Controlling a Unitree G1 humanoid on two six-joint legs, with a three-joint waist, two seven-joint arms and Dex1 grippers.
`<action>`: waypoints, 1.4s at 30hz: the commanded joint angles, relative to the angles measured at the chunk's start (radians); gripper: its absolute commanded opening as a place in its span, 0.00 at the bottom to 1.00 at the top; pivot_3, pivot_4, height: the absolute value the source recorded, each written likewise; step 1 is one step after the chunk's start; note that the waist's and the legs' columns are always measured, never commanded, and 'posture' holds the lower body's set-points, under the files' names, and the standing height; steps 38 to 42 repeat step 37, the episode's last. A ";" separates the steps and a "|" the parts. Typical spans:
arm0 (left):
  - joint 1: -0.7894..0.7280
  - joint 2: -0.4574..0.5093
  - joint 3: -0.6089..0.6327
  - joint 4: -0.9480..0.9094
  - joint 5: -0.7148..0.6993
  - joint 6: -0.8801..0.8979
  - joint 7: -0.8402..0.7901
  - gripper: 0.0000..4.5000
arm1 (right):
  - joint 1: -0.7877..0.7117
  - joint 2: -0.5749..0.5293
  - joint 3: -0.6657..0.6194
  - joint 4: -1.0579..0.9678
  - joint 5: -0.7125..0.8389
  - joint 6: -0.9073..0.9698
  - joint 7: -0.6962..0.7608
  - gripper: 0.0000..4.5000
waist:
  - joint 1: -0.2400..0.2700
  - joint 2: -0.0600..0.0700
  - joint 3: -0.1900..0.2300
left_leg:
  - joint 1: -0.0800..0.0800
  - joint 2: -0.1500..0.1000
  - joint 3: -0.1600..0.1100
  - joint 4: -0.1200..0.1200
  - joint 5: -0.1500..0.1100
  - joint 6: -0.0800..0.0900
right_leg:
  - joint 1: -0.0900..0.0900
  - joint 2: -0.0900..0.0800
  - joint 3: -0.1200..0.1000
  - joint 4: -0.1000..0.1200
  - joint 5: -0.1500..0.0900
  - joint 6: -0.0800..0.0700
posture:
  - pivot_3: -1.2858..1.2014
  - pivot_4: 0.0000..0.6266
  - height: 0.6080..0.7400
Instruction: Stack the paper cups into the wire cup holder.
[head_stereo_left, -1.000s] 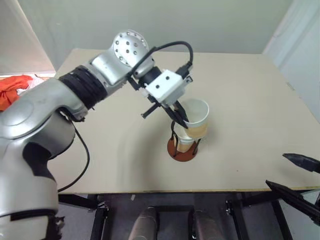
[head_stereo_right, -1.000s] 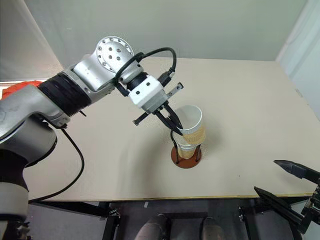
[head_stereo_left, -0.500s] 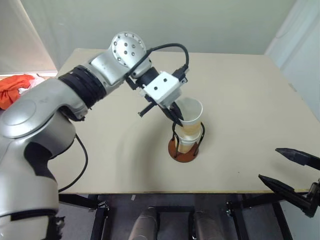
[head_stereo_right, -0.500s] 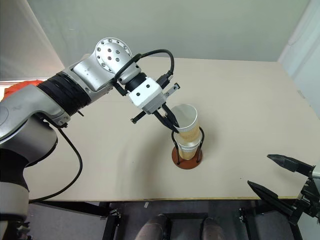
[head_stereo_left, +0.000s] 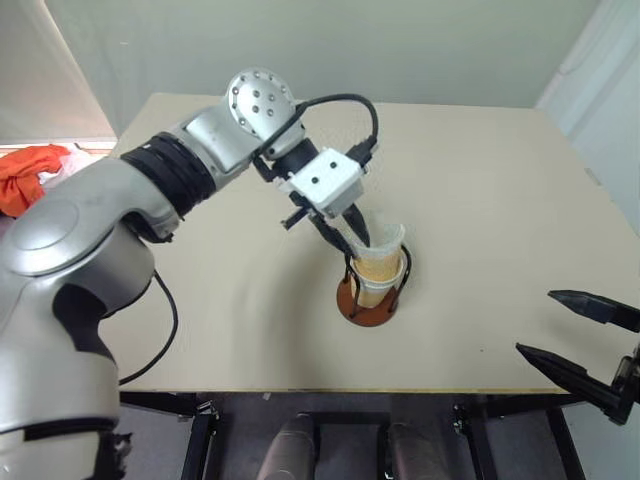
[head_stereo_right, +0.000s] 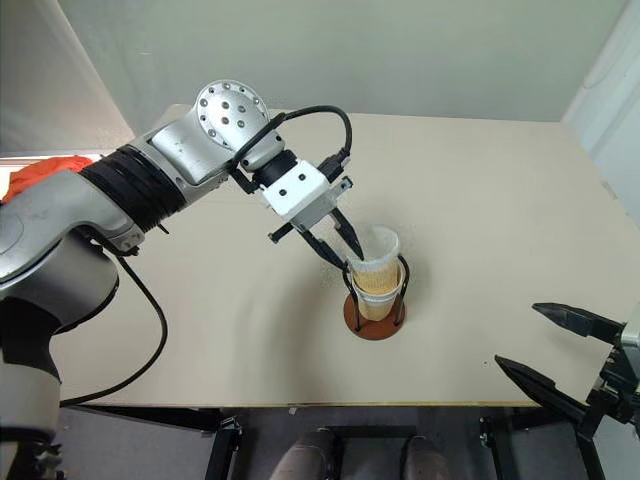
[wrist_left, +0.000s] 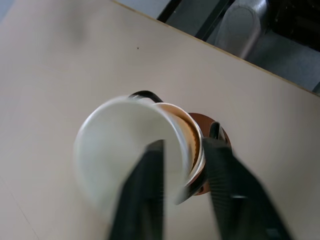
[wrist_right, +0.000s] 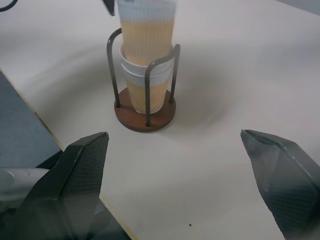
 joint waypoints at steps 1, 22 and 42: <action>-0.007 -0.009 0.058 0.017 0.018 0.010 -0.035 0.60 | -0.019 -0.022 0.007 0.006 0.003 -0.005 0.005 1.00 | 0.000 0.000 0.000 | 0.000 0.000 0.000 0.000 0.000 0.000 | 0.000 0.000 0.000 0.000 0.000 0.000 | 0.52 0.24 1.00; 1.072 0.666 1.198 -0.528 -0.080 0.726 0.142 0.99 | -0.976 -0.266 0.852 0.722 -0.339 -0.146 0.423 1.00 | -0.006 0.008 -0.003 | 0.007 0.006 -0.006 -0.011 0.011 -0.007 | -0.006 0.011 0.001 0.006 -0.007 -0.013 | 0.52 0.24 1.00; 1.389 0.651 1.605 -0.604 0.024 0.862 0.098 0.99 | -1.202 -0.174 0.978 0.909 -0.473 -0.190 0.564 1.00 | -0.034 0.006 -0.003 | 0.022 0.008 -0.005 -0.026 0.014 -0.010 | -0.006 0.011 0.001 0.020 -0.007 -0.047 | 0.52 0.24 1.00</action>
